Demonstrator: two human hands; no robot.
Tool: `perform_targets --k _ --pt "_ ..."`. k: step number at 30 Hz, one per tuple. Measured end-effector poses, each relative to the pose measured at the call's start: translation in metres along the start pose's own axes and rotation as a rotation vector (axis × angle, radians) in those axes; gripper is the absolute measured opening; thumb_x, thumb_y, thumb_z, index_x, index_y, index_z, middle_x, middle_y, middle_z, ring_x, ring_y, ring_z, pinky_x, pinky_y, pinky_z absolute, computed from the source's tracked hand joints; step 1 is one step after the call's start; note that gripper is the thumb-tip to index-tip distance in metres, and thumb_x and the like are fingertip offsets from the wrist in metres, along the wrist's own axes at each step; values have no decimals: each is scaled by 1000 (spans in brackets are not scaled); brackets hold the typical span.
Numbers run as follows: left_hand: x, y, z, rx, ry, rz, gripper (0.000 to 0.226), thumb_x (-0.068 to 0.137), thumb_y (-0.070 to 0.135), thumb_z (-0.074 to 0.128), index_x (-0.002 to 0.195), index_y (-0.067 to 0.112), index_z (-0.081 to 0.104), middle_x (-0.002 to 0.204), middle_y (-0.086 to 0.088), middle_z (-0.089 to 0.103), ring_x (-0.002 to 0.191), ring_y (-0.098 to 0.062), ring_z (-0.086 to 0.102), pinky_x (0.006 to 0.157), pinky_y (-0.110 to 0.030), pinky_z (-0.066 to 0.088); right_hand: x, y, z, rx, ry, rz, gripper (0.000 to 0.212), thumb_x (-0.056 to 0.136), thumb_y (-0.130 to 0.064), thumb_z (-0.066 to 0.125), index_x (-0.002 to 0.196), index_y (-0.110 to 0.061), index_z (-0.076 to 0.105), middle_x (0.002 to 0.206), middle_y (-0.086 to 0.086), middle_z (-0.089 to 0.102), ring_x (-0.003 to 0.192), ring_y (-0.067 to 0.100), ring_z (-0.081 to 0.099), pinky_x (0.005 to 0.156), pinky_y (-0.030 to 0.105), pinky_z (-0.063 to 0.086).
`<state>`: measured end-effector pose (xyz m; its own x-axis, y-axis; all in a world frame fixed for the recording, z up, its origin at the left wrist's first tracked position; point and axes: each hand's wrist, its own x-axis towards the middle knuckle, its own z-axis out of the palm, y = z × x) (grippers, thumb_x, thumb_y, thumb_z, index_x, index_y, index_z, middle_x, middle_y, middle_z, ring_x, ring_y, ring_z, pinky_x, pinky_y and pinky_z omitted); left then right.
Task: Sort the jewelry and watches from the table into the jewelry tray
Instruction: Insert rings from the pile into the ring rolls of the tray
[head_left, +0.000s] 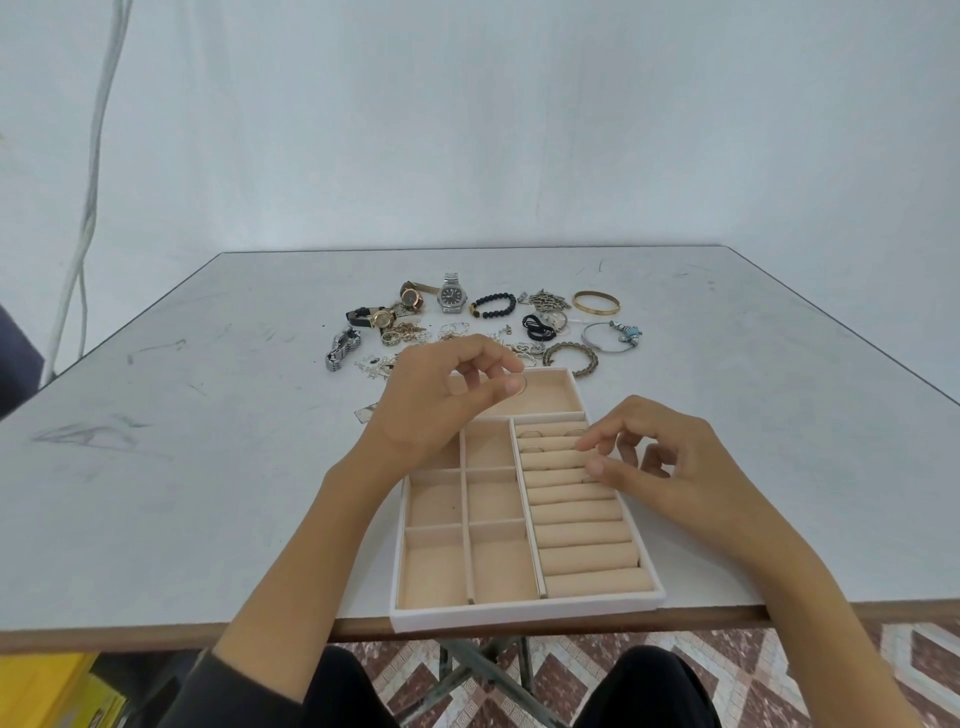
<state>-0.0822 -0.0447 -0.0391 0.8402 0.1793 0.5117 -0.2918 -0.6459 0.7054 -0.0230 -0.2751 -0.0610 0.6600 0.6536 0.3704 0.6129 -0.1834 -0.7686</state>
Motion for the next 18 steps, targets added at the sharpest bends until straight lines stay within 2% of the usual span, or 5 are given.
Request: perform_targets --k 4,15,18 --pt "0 0 0 5 0 3 8 81 25 76 88 22 73 70 21 59 67 -1 54 70 -7 37 1 1 1 -6 -11 10 19 80 -9 76 85 -27 73 85 -4 62 69 15 52 58 20 39" --pt "-1 2 -1 6 -22 -18 10 80 26 76 89 22 74 72 23 60 67 0 54 71 -7 39 3 0 4 -2 -27 25 25 79 -8 75 84 -32 71 84 -5 59 69 16 51 58 16 37" --pt "-2 2 -1 -3 -30 -23 11 80 25 76 89 20 74 73 22 61 67 0 54 72 -6 39 1 -1 4 -2 -42 19 21 81 -11 74 87 -31 71 87 -6 61 72 15 52 59 18 39"
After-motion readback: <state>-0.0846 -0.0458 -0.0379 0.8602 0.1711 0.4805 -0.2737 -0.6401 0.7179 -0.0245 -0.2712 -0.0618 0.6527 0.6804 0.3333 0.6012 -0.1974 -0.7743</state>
